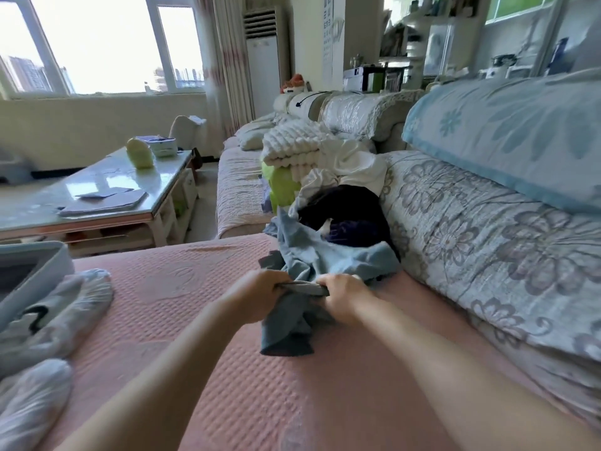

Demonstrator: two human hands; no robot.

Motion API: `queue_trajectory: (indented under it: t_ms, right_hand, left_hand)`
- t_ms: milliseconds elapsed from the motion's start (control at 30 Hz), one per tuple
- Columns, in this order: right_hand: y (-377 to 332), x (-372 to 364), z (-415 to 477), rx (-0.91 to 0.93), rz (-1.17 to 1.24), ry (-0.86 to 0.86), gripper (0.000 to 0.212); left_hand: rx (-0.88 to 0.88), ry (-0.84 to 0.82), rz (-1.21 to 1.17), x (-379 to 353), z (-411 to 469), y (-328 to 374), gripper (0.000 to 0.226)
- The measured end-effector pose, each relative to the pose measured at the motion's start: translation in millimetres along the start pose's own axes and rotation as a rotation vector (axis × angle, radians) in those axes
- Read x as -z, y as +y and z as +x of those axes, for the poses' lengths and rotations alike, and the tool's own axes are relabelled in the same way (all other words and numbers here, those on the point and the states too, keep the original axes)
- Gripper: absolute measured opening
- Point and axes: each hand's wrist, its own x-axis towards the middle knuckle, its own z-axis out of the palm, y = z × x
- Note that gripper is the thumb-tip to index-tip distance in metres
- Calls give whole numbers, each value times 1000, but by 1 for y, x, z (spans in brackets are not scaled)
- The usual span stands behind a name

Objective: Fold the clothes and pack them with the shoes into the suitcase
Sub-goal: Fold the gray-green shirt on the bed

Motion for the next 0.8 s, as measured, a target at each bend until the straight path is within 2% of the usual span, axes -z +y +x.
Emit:
queue_trajectory:
  t_ms: [167, 267, 367, 433, 567, 600, 667, 700, 733, 800]
  right_hand:
    - [-80, -23, -42, 103, 236, -282, 16]
    - [-114, -40, -60, 177, 342, -326, 22]
    - [-121, -53, -70, 159, 352, -333, 36]
    - [-112, -53, -71, 135, 258, -308, 42]
    - [-81, -49, -62, 56, -66, -243, 58]
    - [-73, -50, -61, 46, -163, -273, 63]
    - [-59, -55, -59, 55, -326, -346, 73]
    - [-54, -58, -58, 61, -372, -371, 74]
    - [-52, -58, -57, 54, -392, -379, 70]
    - [-52, -56, -53, 32, -361, -307, 49]
  left_hand:
    - [172, -199, 217, 28, -80, -44, 15]
    - [266, -236, 344, 32, -122, -68, 22]
    - [331, -200, 402, 30, -148, -78, 26]
    - [304, -175, 356, 28, -155, -76, 37]
    - [93, -186, 111, 11, -154, -48, 49]
    - [44, -247, 121, 4, -155, -40, 55]
    - [10, -391, 274, -12, -155, -34, 87]
    - [13, -431, 311, -18, -154, -34, 90]
    - [23, -432, 306, -22, -152, -36, 79]
    - [32, -367, 261, -23, -146, -40, 38]
